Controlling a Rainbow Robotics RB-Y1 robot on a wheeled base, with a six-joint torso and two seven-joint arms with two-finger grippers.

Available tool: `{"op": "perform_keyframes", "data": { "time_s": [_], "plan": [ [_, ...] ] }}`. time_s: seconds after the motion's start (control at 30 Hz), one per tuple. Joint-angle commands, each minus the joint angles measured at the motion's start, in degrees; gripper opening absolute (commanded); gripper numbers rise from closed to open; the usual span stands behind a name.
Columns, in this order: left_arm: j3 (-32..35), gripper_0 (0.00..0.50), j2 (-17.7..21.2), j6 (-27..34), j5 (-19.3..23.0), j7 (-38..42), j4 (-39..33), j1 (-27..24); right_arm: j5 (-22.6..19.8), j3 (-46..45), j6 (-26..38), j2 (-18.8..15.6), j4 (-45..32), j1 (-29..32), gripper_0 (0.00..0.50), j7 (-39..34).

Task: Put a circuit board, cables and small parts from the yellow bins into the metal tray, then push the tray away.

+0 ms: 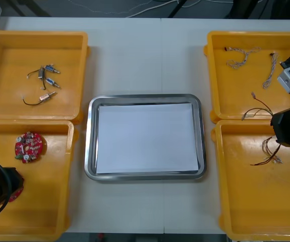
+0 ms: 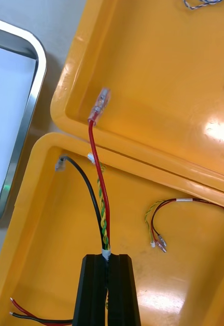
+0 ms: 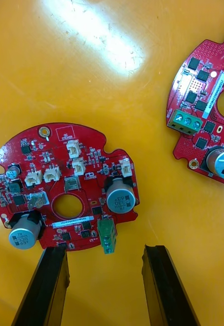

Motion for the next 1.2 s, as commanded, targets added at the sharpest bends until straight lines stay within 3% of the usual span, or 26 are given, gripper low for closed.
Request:
{"op": "perform_keyframes", "data": {
  "time_s": [0.03,0.7,1.03,1.1,1.2],
  "plan": [
    [-1.8,0.428,-1.2,-1.7,-1.3,-1.8,0.9,0.4,-1.2,1.6,0.2,-2.5,0.0,-1.4,0.000,-0.5],
    [-2.8,0.387,-1.2,-5.2,-1.7,-2.5,5.9,-1.5,0.0,2.4,0.2,-2.9,0.6,-1.3,0.000,-0.6],
    [-2.8,0.243,-1.2,-5.2,-2.2,-2.2,5.9,-2.7,0.0,2.4,0.2,-2.9,0.6,-1.3,0.000,-0.6],
    [-2.8,0.198,-1.2,-5.1,-2.2,-2.3,6.0,-2.7,0.0,2.4,0.2,-2.9,0.6,-1.3,0.000,-0.6],
    [-2.8,0.084,-1.2,-5.0,-2.4,-2.4,6.0,-2.7,0.0,2.4,0.2,-2.9,0.6,-1.3,0.000,-0.6]
  ]
}}
